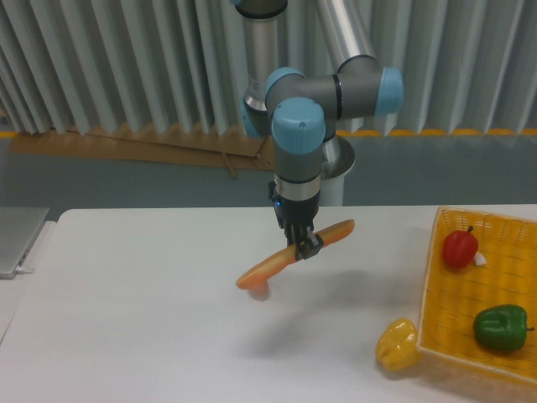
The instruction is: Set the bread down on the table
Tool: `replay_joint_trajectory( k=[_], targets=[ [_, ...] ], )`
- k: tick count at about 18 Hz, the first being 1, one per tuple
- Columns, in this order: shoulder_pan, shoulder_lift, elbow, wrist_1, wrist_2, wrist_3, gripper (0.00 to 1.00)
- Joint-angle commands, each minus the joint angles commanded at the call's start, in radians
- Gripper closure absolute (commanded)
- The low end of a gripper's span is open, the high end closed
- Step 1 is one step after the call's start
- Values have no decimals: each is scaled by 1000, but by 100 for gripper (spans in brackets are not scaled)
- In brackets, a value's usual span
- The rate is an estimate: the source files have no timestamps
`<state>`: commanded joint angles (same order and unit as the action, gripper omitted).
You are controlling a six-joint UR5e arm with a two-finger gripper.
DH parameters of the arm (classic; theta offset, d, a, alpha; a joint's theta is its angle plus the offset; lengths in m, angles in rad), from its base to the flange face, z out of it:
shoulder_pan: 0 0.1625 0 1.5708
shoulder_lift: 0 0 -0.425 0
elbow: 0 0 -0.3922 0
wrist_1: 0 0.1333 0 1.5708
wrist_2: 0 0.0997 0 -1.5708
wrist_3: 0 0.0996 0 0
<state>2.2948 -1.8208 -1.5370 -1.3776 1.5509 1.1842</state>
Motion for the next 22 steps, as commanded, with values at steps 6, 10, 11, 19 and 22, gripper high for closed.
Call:
replay_joint_trajectory(
  k=[6,10,11,19,22],
  targets=[
    [11,-55,0,78,2,6,65],
    [12,-84,-6,132,18,11,65],
    [12,-84,-8,134,35,11,65],
    [11,-81,-8,135,97,12,0],
    [11,-72,0,134,95,11,0]
  ],
)
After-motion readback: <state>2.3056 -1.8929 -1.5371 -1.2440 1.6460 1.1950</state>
